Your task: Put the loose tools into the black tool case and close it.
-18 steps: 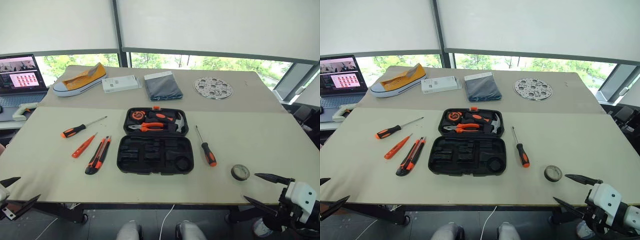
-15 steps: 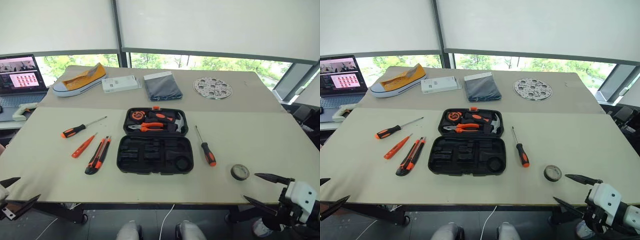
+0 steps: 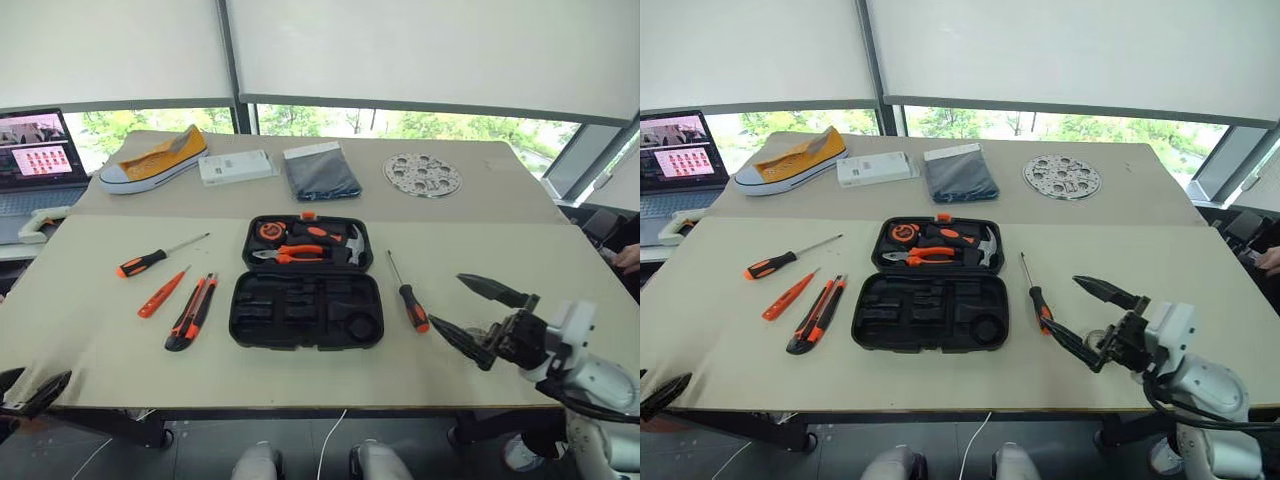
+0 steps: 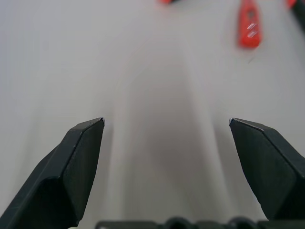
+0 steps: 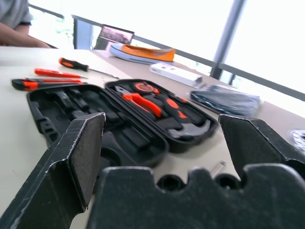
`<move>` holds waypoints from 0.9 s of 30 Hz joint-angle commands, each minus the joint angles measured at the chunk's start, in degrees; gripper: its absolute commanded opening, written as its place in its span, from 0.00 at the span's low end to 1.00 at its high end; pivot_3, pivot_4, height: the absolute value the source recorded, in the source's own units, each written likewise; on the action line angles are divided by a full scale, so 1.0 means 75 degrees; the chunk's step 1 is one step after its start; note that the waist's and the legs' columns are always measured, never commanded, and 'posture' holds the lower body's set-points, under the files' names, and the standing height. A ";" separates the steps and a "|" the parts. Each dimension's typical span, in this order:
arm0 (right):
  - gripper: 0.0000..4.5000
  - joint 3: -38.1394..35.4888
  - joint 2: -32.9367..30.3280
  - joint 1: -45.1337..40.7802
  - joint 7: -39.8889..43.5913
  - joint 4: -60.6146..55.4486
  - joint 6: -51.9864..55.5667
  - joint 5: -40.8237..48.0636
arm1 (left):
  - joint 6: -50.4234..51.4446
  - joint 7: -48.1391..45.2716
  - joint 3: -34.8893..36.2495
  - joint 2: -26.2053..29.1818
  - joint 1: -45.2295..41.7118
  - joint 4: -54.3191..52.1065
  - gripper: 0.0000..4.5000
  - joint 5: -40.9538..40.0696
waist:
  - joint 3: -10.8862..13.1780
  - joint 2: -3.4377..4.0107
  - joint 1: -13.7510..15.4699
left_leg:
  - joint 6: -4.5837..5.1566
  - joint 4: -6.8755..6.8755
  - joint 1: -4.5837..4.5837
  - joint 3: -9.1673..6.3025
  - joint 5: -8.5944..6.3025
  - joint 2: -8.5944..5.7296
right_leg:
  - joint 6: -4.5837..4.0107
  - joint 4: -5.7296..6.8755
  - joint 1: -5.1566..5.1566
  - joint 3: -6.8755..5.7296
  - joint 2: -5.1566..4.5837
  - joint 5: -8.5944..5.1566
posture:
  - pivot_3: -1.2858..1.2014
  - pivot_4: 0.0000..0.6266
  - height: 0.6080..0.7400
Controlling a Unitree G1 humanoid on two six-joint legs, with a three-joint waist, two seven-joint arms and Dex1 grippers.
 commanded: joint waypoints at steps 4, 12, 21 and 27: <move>0.99 0.0041 0.0188 -0.0111 -0.0150 -0.0234 -0.0555 -0.0466 | 0.1002 0.0061 -0.0390 0.0731 -0.1590 -0.0302 1.00 -0.0335 | 0.0008 0.0007 0.0188 | -0.0037 0.0004 0.0002 0.0001 -0.0020 -0.0006 | 0.0005 -0.0002 -0.0001 -0.0010 -0.0016 -0.0007 | 0.52 0.24 1.00; 0.99 0.0159 0.0285 -0.0050 -0.0190 -0.0083 -0.0886 -0.0842 | 0.0309 0.0463 -0.3156 0.1421 -0.5953 0.2614 1.00 0.1770 | 0.0001 -0.0008 0.0146 | -0.0048 0.0005 0.0003 0.0016 0.0004 -0.0013 | 0.0011 0.0003 0.0020 -0.0034 -0.0004 0.0009 | 0.52 0.24 1.00; 0.99 -0.0068 0.0260 0.0348 -0.0471 -0.0456 -0.0996 -0.0898 | -0.0960 0.0428 -0.5055 0.0802 -0.9734 0.6752 1.00 0.3587 | 0.0010 -0.0035 -0.0023 | -0.0028 0.0006 -0.0032 0.0002 0.0014 -0.0012 | 0.0008 0.0017 0.0002 -0.0035 0.0036 0.0040 | 0.52 0.24 1.00; 0.99 -0.0204 0.0212 0.0665 -0.0681 -0.0855 -0.0911 -0.0896 | -0.0795 0.0570 -0.5504 0.0307 -1.0458 0.7953 1.00 0.4191 | 0.0014 -0.0043 -0.0020 | -0.0023 0.0006 -0.0044 -0.0002 0.0009 -0.0015 | 0.0017 0.0009 0.0001 -0.0040 0.0032 0.0035 | 0.52 0.24 1.00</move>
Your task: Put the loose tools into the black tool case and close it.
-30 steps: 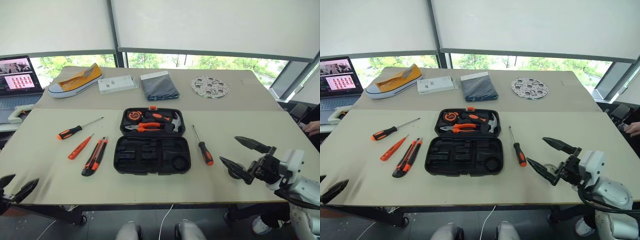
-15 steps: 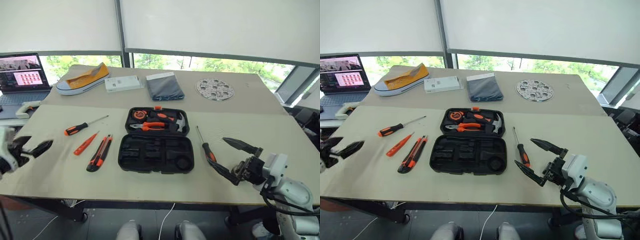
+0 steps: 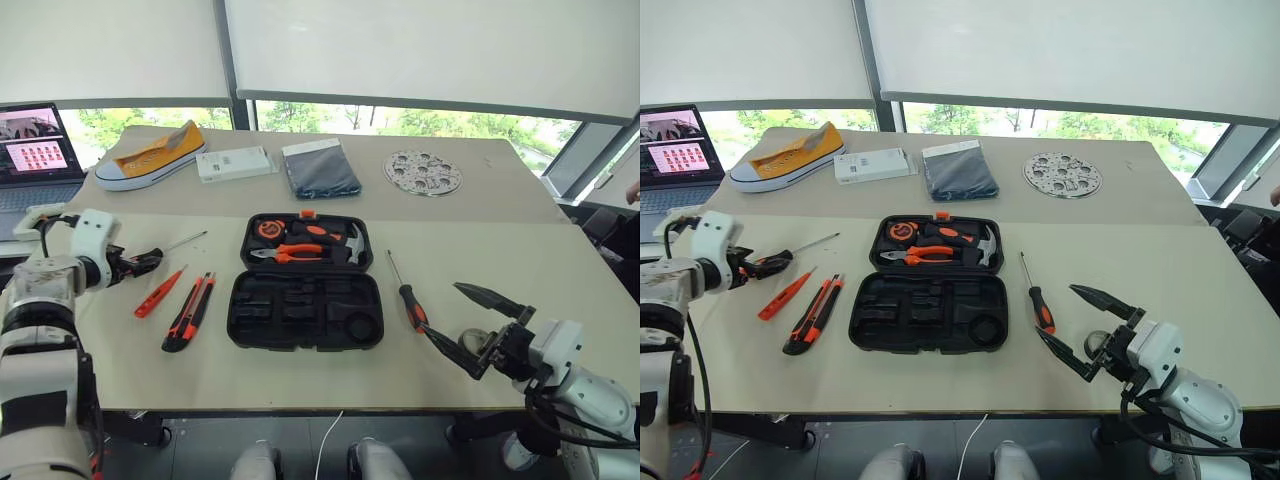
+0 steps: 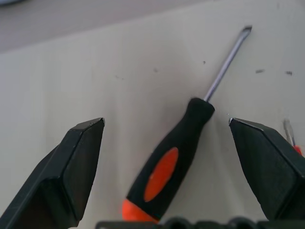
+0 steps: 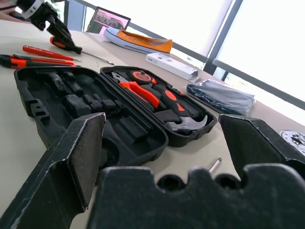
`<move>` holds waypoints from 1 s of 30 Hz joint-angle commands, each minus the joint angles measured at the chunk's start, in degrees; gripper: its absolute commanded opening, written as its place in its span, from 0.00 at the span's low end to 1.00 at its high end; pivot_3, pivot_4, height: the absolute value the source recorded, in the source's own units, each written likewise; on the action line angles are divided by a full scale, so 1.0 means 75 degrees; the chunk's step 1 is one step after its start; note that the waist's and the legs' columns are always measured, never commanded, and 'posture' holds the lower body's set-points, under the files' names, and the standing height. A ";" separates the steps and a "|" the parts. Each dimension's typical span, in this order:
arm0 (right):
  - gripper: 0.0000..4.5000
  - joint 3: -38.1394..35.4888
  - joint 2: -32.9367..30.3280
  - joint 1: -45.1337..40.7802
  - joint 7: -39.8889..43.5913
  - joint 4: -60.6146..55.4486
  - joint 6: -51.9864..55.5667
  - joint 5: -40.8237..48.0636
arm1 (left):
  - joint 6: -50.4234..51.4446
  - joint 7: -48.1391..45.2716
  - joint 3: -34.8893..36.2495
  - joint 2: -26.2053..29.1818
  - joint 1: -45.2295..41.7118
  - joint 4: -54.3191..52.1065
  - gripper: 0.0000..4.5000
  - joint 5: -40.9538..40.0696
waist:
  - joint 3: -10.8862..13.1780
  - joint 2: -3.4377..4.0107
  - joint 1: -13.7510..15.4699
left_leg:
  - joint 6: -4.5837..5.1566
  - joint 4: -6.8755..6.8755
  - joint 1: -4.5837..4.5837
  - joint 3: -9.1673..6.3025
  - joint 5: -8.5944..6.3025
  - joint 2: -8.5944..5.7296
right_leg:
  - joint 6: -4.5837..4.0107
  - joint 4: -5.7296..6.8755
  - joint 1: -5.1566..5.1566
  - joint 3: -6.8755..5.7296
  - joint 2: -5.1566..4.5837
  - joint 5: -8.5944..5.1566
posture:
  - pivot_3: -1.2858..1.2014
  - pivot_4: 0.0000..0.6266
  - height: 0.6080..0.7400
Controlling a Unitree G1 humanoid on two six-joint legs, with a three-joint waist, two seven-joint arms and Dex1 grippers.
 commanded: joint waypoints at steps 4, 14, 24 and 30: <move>1.00 -0.0257 -0.0301 -0.0025 -0.0102 -0.0742 0.0118 0.0286 | 0.0092 0.0283 0.0011 -0.0217 -0.0356 0.0646 0.84 0.0266 | 0.0001 0.0000 0.0000 | -0.0001 0.0003 0.0010 -0.0003 0.0001 -0.0002 | 0.0002 0.0008 0.0005 0.0002 -0.0003 -0.0001 | 0.52 0.24 1.00; 1.00 0.0200 -0.0424 -0.0432 -0.0121 -0.1120 0.0699 0.0571 | -0.1168 -0.0022 0.1089 -0.0011 0.0111 0.0518 0.20 -0.0425 | 0.0000 0.0000 -0.0097 | -0.0010 0.0004 0.0036 -0.0009 0.0015 0.0001 | 0.0000 0.0024 0.0015 0.0010 0.0001 0.0000 | 0.52 0.24 1.00; 1.00 0.0061 -0.0722 -0.1442 0.0227 -0.0520 0.1215 0.1001 | -0.2180 -0.3785 0.0860 -0.0487 0.0966 -0.3546 0.20 -0.1745 | 0.0016 -0.0025 0.0132 | -0.0005 0.0025 -0.0010 -0.0016 0.0013 -0.0004 | -0.0007 0.0013 0.0004 -0.0012 -0.0014 0.0007 | 0.52 0.24 1.00; 1.00 0.0144 -0.1620 -0.1817 0.0997 -0.0017 0.1733 0.1003 | -0.2234 -0.4319 -0.1010 -0.0700 0.1509 -0.5532 0.20 -0.0543 | 0.0019 -0.0014 0.0116 | 0.0006 0.0036 -0.0007 -0.0014 0.0007 -0.0012 | 0.0000 0.0014 0.0013 -0.0003 -0.0016 0.0005 | 0.52 0.24 1.00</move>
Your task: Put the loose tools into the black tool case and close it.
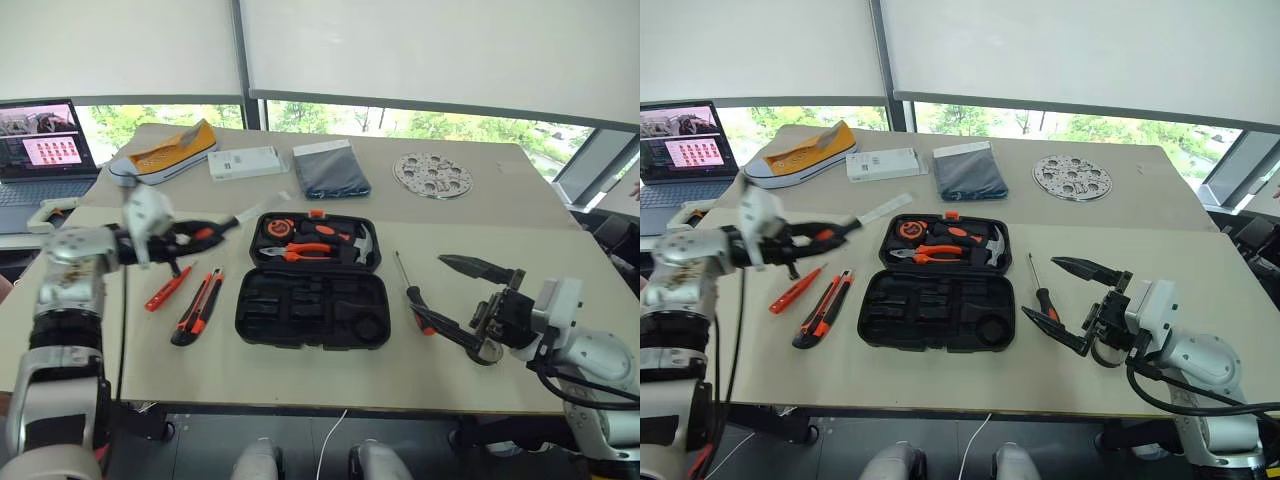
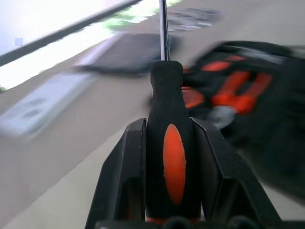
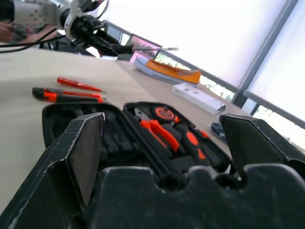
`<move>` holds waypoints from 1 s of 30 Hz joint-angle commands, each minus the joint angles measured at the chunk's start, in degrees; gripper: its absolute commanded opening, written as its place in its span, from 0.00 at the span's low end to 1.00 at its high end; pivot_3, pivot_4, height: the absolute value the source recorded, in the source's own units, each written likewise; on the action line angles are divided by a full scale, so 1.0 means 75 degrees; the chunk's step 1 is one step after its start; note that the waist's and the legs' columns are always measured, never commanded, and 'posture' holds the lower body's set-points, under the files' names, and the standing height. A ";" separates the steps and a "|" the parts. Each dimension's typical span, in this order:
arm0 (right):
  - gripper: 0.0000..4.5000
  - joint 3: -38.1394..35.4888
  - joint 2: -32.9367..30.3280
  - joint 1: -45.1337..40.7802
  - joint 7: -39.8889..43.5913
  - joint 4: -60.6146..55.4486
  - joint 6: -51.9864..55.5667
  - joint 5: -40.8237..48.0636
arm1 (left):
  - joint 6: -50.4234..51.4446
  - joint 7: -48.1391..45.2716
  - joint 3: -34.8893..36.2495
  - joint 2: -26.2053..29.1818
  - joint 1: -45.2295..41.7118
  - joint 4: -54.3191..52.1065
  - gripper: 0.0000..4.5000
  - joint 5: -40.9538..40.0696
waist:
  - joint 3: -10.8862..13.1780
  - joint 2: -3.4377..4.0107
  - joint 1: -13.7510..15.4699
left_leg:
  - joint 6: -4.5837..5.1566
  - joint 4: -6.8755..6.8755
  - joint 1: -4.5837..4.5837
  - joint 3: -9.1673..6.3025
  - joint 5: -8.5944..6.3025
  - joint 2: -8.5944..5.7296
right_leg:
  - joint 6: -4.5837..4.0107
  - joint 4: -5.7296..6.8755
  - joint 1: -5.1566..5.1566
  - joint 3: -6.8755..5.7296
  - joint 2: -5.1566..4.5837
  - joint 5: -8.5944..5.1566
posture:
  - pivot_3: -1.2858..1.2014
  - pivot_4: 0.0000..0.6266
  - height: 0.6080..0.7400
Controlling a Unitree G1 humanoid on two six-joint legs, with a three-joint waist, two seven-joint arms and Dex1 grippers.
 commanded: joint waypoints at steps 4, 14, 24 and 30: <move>1.00 -0.0029 -0.0888 -0.0646 0.0582 0.0109 0.0980 0.0282 | 0.0473 0.0523 -0.1410 -0.0483 -0.0016 -0.1276 0.20 0.1203 | 0.0007 0.0008 -0.0069 | 0.0001 0.0022 0.0000 -0.0010 0.0000 0.0018 | -0.0002 0.0005 -0.0002 0.0015 0.0030 0.0004 | 0.52 0.24 1.00; 1.00 0.0073 -0.0680 -0.0333 0.0506 -0.0445 0.1328 0.0169 | 0.0159 0.1175 -0.2315 -0.0732 -0.0379 -0.1025 0.20 0.2401 | 0.0007 0.0009 -0.0018 | 0.0001 0.0033 -0.0006 -0.0015 0.0000 0.0017 | 0.0004 0.0006 -0.0005 0.0029 0.0038 0.0006 | 0.52 0.24 1.00; 1.00 0.0064 -0.0580 -0.0213 0.0265 -0.0764 0.1583 0.0201 | -0.0496 0.1280 -0.2682 -0.0921 -0.0764 -0.0351 0.20 0.2805 | 0.0007 0.0009 -0.0008 | 0.0008 0.0086 -0.0017 -0.0016 -0.0004 0.0017 | 0.0022 0.0012 0.0001 0.0038 0.0039 0.0020 | 0.52 0.24 1.00; 1.00 0.0016 -0.0426 -0.0446 -0.0034 -0.0983 0.1903 0.0500 | -0.0545 0.1330 -0.2570 -0.0879 -0.0713 -0.0415 0.60 0.2731 | 0.0006 0.0015 -0.0011 | 0.0010 0.0093 -0.0013 -0.0014 -0.0005 0.0021 | 0.0028 0.0011 0.0004 0.0048 0.0044 0.0027 | 0.52 0.24 1.00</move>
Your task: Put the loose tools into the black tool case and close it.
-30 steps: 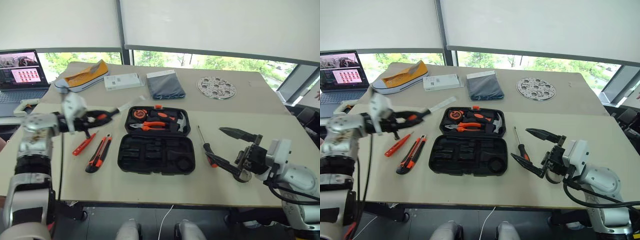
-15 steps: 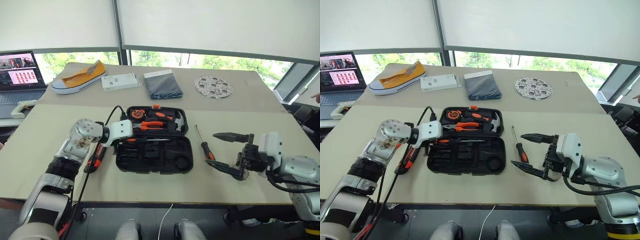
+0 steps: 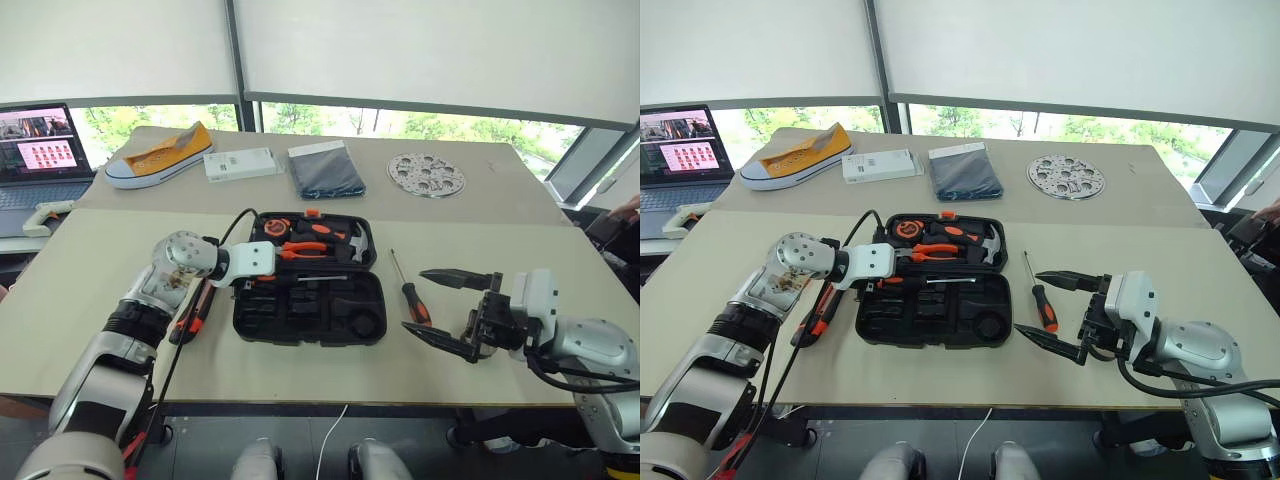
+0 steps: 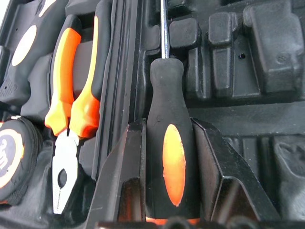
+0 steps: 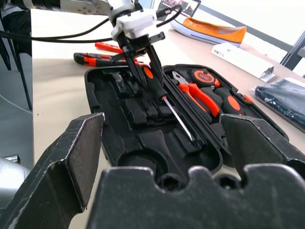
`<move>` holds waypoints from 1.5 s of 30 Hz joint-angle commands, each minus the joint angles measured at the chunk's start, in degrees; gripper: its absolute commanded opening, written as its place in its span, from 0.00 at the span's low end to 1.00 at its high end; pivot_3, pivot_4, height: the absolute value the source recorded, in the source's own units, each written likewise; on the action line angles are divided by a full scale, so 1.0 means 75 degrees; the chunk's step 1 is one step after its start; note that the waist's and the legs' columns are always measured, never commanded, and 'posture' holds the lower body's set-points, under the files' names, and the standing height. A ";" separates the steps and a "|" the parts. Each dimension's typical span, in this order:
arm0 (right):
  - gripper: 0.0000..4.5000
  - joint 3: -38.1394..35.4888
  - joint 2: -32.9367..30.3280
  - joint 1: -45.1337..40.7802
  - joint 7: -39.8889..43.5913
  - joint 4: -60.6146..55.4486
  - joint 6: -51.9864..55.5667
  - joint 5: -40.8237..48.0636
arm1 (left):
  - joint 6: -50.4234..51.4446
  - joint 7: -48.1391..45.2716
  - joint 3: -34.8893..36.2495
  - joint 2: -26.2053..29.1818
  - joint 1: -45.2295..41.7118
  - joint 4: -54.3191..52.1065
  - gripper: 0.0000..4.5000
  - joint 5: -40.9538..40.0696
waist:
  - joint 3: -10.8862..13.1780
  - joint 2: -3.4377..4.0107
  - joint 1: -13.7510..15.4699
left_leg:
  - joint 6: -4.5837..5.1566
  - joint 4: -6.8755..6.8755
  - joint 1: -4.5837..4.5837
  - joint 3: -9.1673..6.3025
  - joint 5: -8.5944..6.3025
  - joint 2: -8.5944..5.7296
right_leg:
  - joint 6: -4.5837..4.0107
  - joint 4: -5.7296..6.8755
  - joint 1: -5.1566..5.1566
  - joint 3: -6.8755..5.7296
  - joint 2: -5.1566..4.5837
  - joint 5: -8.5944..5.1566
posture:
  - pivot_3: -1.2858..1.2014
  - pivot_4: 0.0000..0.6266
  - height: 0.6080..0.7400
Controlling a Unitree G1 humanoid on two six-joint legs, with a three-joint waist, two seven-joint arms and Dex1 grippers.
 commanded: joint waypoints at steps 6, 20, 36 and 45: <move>1.00 -0.0203 0.0049 -0.0178 -0.0138 -0.0360 0.0278 0.0384 | 0.0818 0.0070 0.0935 -0.0345 0.0079 -0.0461 0.80 -0.1266 | 0.0001 0.0007 0.0005 | 0.0004 0.0002 -0.0011 0.0001 -0.0002 0.0001 | -0.0003 -0.0003 -0.0007 0.0003 0.0002 0.0006 | 0.52 0.24 1.00; 1.00 -0.0154 0.0182 -0.0197 -0.0181 -0.0321 0.0198 0.0313 | 0.2699 0.1021 0.1106 -0.1020 0.1019 -0.1096 0.00 -0.1731 | 0.0001 0.0007 -0.0007 | 0.0013 0.0007 -0.0020 -0.0003 -0.0007 0.0000 | 0.0001 -0.0007 -0.0011 0.0010 0.0009 0.0009 | 0.52 0.24 1.00; 1.00 -0.0088 0.0357 -0.0111 -0.0405 -0.0266 0.0016 -0.0098 | 0.3043 0.1278 0.0270 -0.1123 0.1213 -0.1115 0.00 -0.1033 | -0.0014 0.0030 0.0026 | 0.0013 0.0010 -0.0008 -0.0006 -0.0008 -0.0007 | 0.0003 -0.0011 0.0006 0.0022 0.0009 0.0009 | 0.52 0.24 1.00; 1.00 -0.0693 0.0721 0.0307 -0.1048 -0.0052 0.0001 -0.0292 | 0.1700 0.1275 0.2043 -0.1441 0.1394 -0.1253 0.16 -0.2594 | -0.0014 0.0032 0.0032 | 0.0014 0.0012 -0.0016 -0.0007 -0.0008 -0.0005 | 0.0003 -0.0010 -0.0002 0.0022 0.0011 0.0010 | 0.52 0.24 1.00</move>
